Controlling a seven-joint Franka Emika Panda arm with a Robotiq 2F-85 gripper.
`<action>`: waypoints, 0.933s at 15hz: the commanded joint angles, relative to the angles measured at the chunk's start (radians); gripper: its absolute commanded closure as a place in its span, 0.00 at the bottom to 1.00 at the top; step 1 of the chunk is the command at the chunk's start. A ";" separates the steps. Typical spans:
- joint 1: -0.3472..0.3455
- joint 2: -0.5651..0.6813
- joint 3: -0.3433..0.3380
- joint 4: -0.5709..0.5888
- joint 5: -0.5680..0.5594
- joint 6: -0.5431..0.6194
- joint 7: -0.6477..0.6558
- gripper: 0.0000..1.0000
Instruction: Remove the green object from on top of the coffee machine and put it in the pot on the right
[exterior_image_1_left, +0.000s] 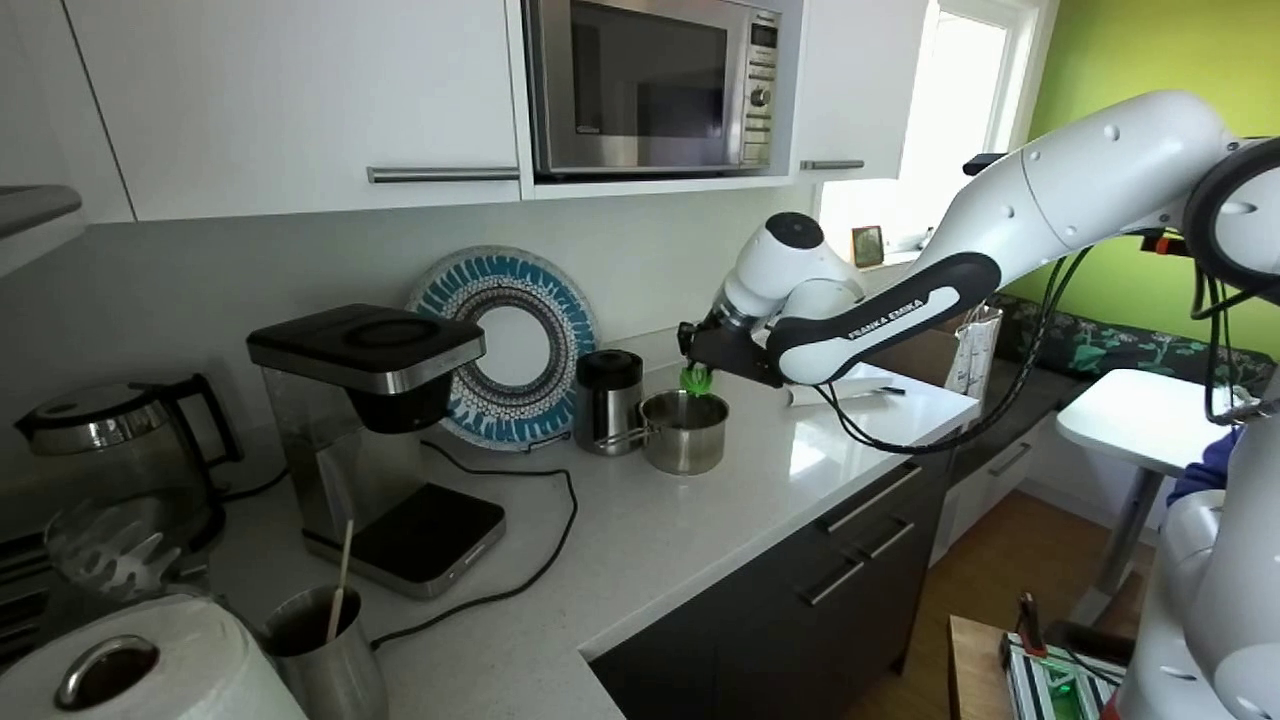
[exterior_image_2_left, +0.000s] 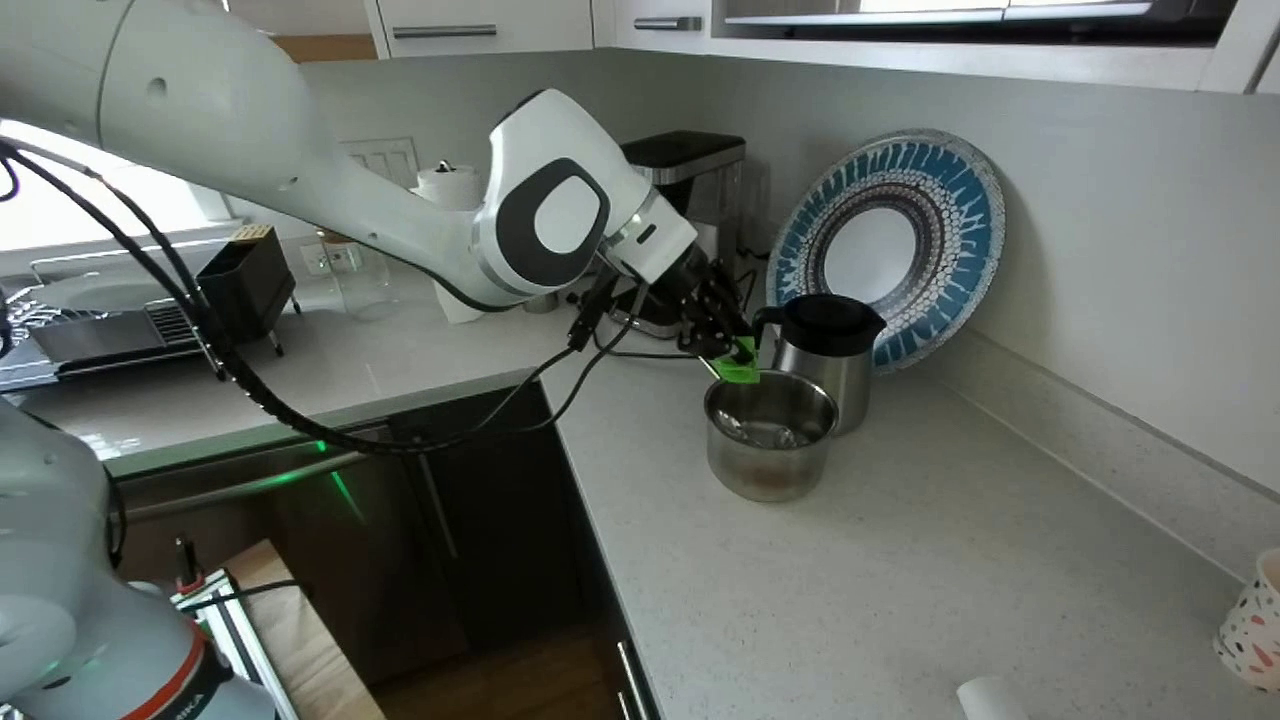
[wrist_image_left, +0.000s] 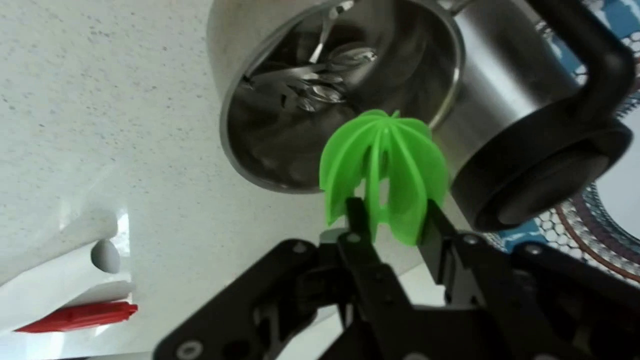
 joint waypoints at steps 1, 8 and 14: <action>-0.011 0.087 -0.020 0.006 0.069 0.043 0.004 0.93; -0.025 0.168 -0.002 0.049 0.265 0.071 -0.072 0.45; 0.000 0.087 0.026 0.047 0.341 -0.015 -0.117 0.08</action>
